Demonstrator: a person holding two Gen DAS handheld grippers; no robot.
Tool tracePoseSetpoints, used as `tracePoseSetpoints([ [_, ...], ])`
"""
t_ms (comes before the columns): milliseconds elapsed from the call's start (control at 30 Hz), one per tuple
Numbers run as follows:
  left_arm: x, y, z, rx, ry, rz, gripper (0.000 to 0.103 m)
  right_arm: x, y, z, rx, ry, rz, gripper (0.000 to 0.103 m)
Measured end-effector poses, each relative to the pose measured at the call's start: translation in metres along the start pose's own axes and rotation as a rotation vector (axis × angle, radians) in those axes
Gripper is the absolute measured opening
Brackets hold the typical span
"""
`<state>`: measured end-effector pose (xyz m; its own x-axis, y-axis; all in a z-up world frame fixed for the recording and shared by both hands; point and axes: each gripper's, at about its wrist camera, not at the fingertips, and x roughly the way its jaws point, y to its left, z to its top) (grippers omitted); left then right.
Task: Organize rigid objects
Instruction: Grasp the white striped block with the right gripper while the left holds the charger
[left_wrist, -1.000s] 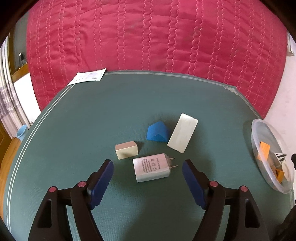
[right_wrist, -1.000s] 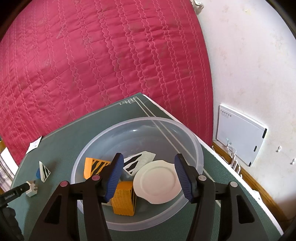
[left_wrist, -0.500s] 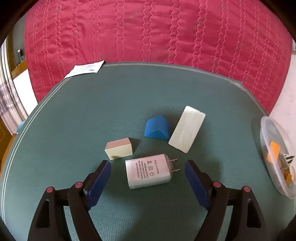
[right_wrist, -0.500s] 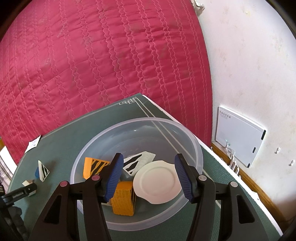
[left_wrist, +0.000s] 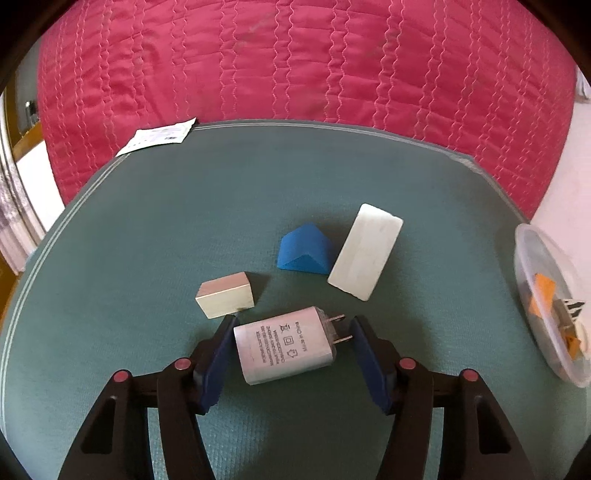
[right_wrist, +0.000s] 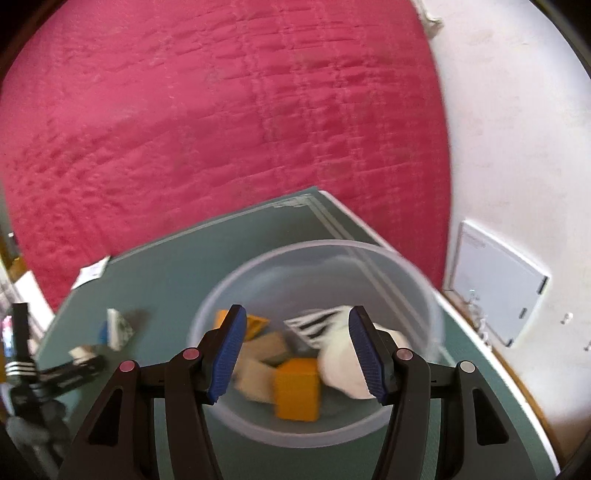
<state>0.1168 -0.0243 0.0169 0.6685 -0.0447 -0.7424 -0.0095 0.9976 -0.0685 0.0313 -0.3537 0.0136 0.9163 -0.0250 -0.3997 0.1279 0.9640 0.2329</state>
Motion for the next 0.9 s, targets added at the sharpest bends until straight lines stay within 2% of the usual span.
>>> tracePoseSetpoints([
  [133, -0.006, 0.004, -0.002, -0.018, -0.003, -0.016, 0.064, 0.001, 0.028, 0.001, -0.061, 0.031, 0.078, 0.059],
  [267, -0.016, 0.01, -0.006, -0.033, -0.008, -0.017, 0.064, 0.011, 0.061, -0.002, -0.121, 0.107, 0.176, 0.059],
  [467, -0.032, 0.023, -0.01, -0.047, -0.034, 0.033, 0.064, 0.039, 0.108, -0.006, -0.158, 0.248, 0.33, 0.059],
  [700, -0.045, 0.035, -0.017, -0.062, -0.069, 0.065, 0.064, 0.084, 0.16, -0.02, -0.205, 0.358, 0.364, 0.059],
  [900, -0.044, 0.042, -0.015, -0.08, -0.073, 0.059, 0.064, 0.116, 0.196, -0.025, -0.22, 0.406, 0.389, 0.059],
])
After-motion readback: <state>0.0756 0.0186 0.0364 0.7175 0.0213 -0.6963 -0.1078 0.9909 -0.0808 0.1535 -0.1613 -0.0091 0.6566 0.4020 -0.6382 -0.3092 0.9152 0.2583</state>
